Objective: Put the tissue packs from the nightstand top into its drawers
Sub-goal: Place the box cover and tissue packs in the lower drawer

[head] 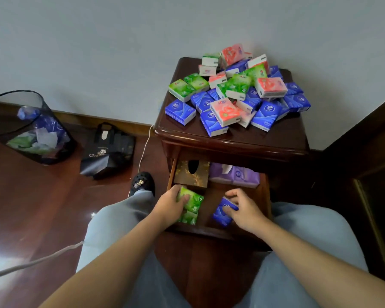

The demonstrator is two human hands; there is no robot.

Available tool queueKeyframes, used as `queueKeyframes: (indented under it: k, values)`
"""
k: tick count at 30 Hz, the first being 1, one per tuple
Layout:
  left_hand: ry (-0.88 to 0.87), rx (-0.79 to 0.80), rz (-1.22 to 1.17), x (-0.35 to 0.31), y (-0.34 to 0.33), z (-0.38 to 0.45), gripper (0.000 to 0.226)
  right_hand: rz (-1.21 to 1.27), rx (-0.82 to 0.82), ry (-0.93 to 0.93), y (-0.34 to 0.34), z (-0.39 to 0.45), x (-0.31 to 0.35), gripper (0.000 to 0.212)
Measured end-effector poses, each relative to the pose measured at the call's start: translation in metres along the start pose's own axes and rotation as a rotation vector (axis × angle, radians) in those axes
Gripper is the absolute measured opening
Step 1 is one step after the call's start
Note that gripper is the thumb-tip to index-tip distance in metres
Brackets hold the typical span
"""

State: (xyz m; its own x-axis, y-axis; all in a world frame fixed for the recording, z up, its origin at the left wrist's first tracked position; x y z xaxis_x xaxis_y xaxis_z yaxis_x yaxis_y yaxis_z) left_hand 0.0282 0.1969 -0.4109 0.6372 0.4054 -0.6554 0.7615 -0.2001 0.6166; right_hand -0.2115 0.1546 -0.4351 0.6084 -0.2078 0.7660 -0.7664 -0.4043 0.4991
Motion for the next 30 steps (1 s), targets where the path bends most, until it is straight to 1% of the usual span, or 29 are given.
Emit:
queueKeyframes:
  k: [3, 7, 10, 13, 17, 22, 26, 30]
  values:
    - [0.081, -0.012, -0.054, 0.016, -0.003, 0.006, 0.044, -0.076, 0.056, -0.016, -0.014, 0.014, -0.008, 0.045]
    - [0.099, -0.026, -0.119, 0.021, -0.004, 0.021, 0.043, -0.193, 0.130, 0.032, -0.040, 0.038, -0.011, 0.038]
    - [0.131, -0.019, -0.121, 0.028, -0.006, 0.030, 0.049, -0.234, 0.169, -0.007, -0.060, 0.047, -0.027, 0.032]
    - [0.168, -0.023, -0.229, 0.036, -0.010, 0.036, 0.043, -0.219, 0.162, -0.030, -0.071, 0.056, -0.036, 0.035]
    - [0.159, -0.030, -0.276, 0.041, -0.011, 0.042, 0.030, -0.267, 0.180, -0.010, -0.082, 0.065, -0.037, 0.035]
    - [0.162, -0.021, -0.303, 0.040, -0.011, 0.041, 0.029, -0.304, 0.179, -0.012, -0.088, 0.065, -0.044, 0.037]
    - [0.146, 0.002, -0.257, 0.038, -0.012, 0.040, 0.041, -0.297, 0.190, -0.036, -0.089, 0.067, -0.048, 0.038]
    - [0.124, 0.034, -0.223, 0.033, -0.014, 0.036, 0.049, -0.243, 0.242, -0.098, -0.090, 0.065, -0.053, 0.044]
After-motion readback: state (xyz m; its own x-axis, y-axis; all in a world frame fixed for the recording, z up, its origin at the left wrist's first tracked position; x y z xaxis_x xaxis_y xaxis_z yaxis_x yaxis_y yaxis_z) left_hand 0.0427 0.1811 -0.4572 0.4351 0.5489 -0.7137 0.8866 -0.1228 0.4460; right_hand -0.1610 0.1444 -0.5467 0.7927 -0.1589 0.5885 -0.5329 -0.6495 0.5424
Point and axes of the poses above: each hand's wrist, its own z-axis towards the middle knuckle, its own y-axis out of the back of the hand, x = y × z, the point moved 10 cm from there along z, towards the middle knuckle, and after that the axes turned 7 degrees about z, right-handed, at the moved point
